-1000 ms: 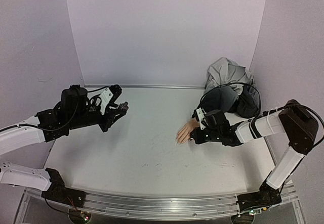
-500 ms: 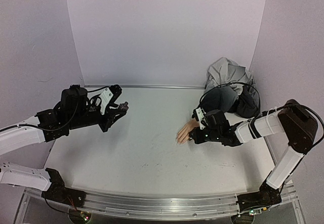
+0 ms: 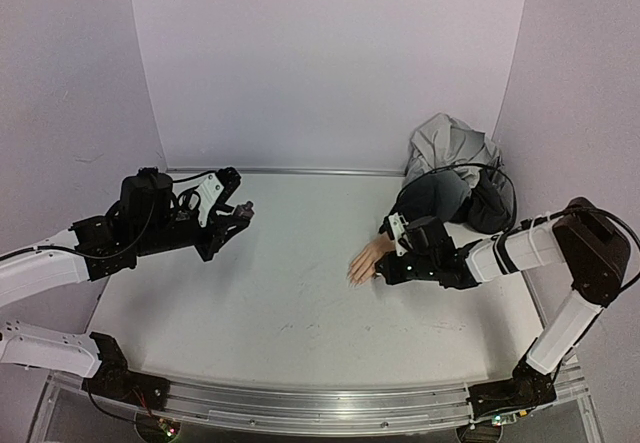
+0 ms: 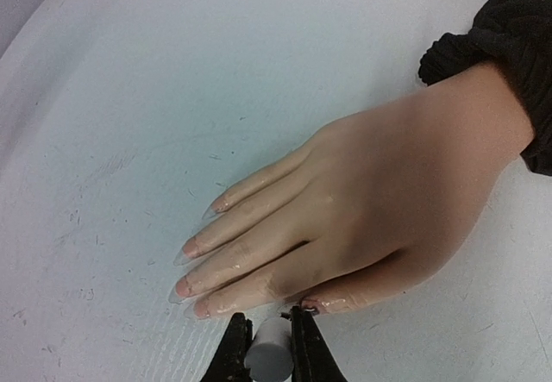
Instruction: Paint the nails
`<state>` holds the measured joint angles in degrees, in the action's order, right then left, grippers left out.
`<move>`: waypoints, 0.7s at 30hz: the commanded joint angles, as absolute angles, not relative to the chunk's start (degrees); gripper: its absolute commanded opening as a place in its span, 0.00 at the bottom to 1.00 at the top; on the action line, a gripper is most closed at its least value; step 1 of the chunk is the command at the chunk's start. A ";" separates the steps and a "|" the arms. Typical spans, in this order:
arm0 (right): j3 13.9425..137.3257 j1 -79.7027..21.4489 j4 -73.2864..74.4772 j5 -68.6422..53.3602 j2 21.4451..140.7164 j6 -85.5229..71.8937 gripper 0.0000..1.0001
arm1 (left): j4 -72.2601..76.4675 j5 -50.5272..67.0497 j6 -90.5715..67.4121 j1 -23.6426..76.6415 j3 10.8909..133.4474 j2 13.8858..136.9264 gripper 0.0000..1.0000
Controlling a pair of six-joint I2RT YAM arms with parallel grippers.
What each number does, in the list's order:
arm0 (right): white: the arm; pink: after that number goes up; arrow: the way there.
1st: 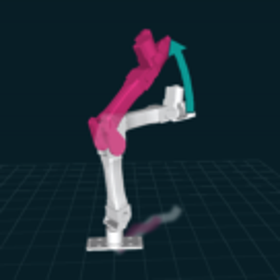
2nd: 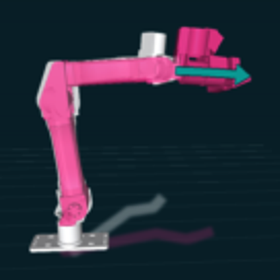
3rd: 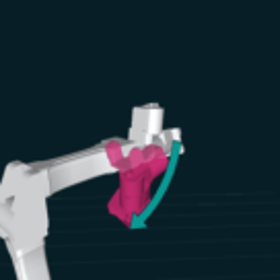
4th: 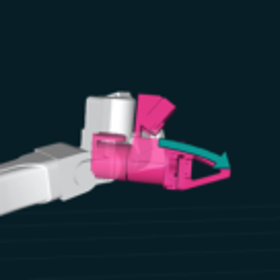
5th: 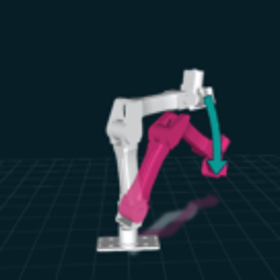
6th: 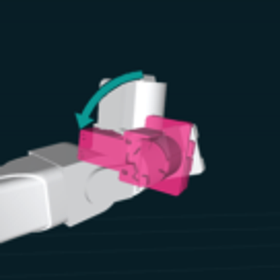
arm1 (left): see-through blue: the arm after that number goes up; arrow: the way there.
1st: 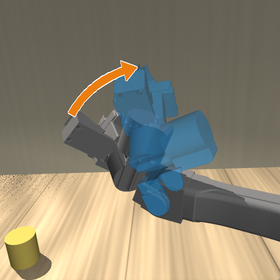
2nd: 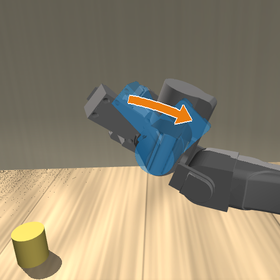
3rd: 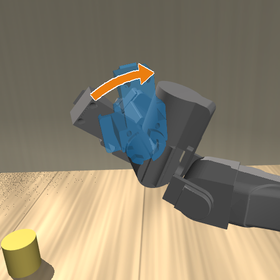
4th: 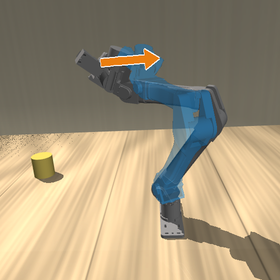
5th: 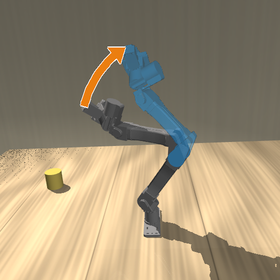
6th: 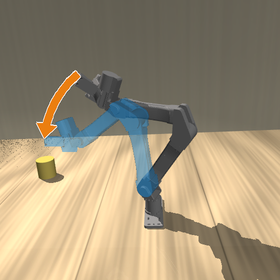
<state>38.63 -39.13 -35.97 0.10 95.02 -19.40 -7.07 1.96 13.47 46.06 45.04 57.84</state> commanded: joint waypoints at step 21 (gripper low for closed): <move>39.20 -38.94 -36.75 4.83 92.98 -21.36 0.00 | -4.57 2.99 13.19 45.70 48.77 57.39 0.00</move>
<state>38.59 -39.13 -35.38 3.90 93.03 -20.91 -7.09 2.07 13.45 46.06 45.04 57.84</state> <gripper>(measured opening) 0.123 0.211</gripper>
